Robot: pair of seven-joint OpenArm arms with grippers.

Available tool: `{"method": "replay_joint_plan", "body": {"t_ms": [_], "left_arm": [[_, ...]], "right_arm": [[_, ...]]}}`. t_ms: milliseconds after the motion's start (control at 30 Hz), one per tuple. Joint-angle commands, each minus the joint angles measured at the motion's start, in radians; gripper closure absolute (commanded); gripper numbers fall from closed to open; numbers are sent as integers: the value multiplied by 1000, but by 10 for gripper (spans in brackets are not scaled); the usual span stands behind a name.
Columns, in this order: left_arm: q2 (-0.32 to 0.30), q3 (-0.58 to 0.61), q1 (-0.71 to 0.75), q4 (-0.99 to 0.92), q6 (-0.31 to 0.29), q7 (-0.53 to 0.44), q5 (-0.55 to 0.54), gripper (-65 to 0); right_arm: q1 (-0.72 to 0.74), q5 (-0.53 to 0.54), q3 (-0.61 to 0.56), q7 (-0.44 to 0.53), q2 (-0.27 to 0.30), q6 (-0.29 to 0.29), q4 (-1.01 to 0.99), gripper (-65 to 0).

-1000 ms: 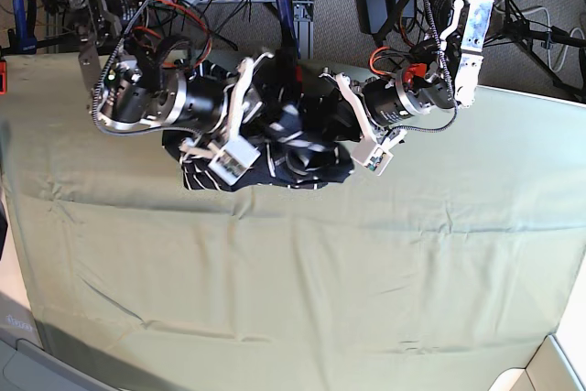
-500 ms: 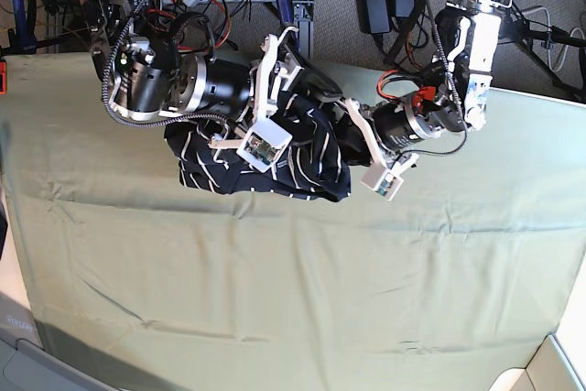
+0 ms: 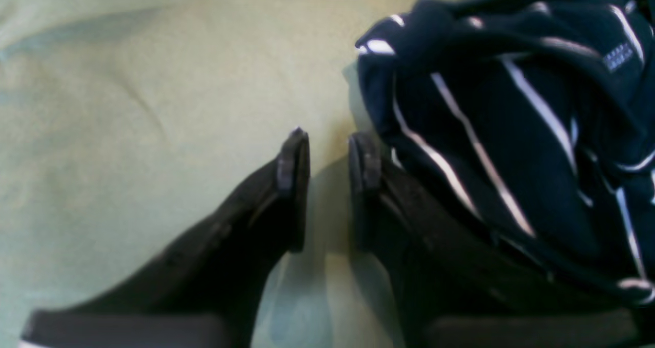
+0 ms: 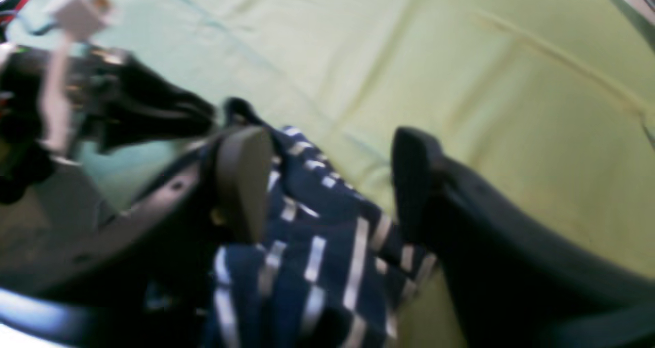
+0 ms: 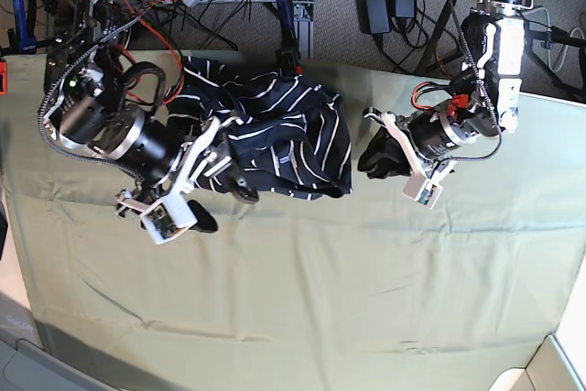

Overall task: Fold the T-shirt properly
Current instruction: 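Lower the bundled shirt onto the mat and release with both grippers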

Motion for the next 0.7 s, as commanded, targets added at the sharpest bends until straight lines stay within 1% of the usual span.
{"method": "replay_joint_plan", "body": {"t_ms": [0, 67, 100, 233, 300, 367, 433, 533, 667], "left_arm": [[-15, -5, -13, 14, 5, -19, -18, -164], [-24, -5, -13, 14, 5, -15, -19, -164], [-27, -5, -13, 14, 5, -11, -23, -164], [-39, -5, -12, 14, 5, 0, -30, -164], [-47, -5, -12, 14, 5, 0, -30, -164], [-47, -5, -12, 14, 5, 0, -30, -164], [-46, -5, -11, 14, 5, -1, -31, -164], [-46, -5, -11, 14, 5, 0, -37, -164], [-46, -5, -11, 14, 5, -2, -40, -164]], "right_arm": [[13, 10, 22, 24, 15, 61, 10, -241], [13, 11, 47, 12, 37, 61, 8, -60], [13, 11, 58, 2, 50, 61, 8, 0], [4, 6, 95, -2, 110, 61, 8, 0], [2, -27, 104, -1, 138, 61, 6, 0], [2, -42, 105, 0, 161, 61, -13, 0], [2, -27, 104, -2, 171, 61, -55, 0], [2, 40, 104, -6, 171, 61, -132, 0], [-8, 206, 93, -41, 164, 62, -174, 0]]}}
